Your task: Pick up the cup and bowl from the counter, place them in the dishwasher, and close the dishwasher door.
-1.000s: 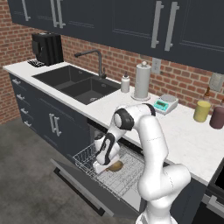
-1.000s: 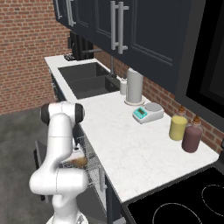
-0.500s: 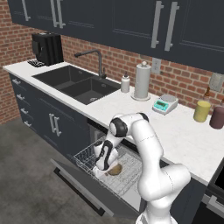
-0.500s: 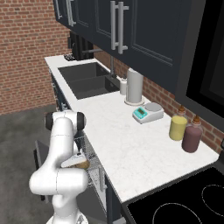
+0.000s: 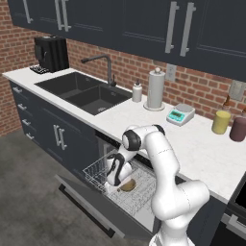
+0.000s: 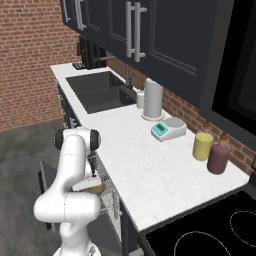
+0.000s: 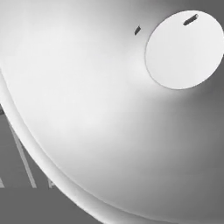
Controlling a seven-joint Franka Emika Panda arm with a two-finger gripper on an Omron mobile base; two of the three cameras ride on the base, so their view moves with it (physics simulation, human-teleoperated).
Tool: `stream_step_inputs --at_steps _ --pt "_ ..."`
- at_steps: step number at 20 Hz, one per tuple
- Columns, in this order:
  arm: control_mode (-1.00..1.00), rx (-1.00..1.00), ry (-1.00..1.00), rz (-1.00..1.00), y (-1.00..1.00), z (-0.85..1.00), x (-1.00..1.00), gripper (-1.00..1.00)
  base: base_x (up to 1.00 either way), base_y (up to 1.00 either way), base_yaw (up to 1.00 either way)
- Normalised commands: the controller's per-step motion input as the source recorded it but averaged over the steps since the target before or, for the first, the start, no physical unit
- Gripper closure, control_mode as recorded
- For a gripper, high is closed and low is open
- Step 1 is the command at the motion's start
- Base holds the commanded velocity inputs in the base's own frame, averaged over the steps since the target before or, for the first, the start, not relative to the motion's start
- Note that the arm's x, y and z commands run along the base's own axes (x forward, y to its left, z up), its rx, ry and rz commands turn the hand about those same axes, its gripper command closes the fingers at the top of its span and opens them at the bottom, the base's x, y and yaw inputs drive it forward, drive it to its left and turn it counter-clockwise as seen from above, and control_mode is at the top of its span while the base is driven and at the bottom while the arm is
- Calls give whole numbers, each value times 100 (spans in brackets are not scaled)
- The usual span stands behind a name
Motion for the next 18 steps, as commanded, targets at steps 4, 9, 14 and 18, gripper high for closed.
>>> stream_step_inputs --at_steps 4,9,14,18 --pt "-100 -1 3 0 55 -1 -13 -100 0 0 0" --pt "-100 0 0 0 10 27 -19 -100 0 0 0" --pt "-100 0 -5 -1 20 55 -56 -100 0 0 0" --pt "-100 0 -13 -3 15 95 -61 -100 0 0 0"
